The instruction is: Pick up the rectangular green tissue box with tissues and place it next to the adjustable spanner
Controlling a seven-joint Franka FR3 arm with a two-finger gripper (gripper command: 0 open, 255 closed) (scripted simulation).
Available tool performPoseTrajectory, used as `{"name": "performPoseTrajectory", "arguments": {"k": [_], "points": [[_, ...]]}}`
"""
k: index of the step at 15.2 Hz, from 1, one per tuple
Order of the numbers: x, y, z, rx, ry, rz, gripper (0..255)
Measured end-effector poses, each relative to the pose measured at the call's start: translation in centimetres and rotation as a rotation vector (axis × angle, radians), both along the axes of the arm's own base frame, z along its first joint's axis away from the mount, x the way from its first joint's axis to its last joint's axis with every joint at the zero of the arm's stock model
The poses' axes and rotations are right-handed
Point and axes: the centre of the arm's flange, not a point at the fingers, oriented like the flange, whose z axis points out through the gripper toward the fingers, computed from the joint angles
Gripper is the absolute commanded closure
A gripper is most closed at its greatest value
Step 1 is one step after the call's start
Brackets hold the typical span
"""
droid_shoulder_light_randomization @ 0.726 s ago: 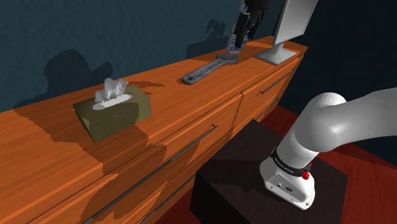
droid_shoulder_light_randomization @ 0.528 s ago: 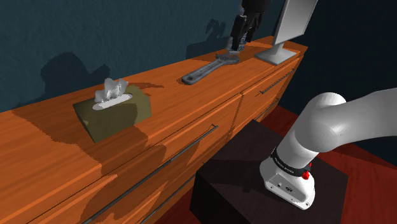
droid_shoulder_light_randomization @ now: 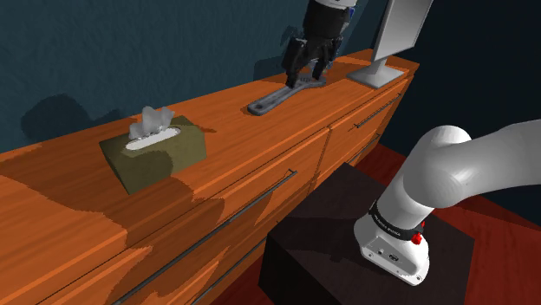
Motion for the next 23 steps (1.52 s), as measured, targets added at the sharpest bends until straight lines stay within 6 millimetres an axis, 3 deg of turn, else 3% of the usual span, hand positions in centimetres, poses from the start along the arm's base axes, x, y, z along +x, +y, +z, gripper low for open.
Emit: {"name": "performPoseTrajectory", "arguments": {"k": [13, 23], "points": [[2.3, 14.3, -3.7, 0.171, -0.068, -0.221, 0], [6.3, 25.2, -4.4, 0.302, -0.120, -0.390, 0]]}}
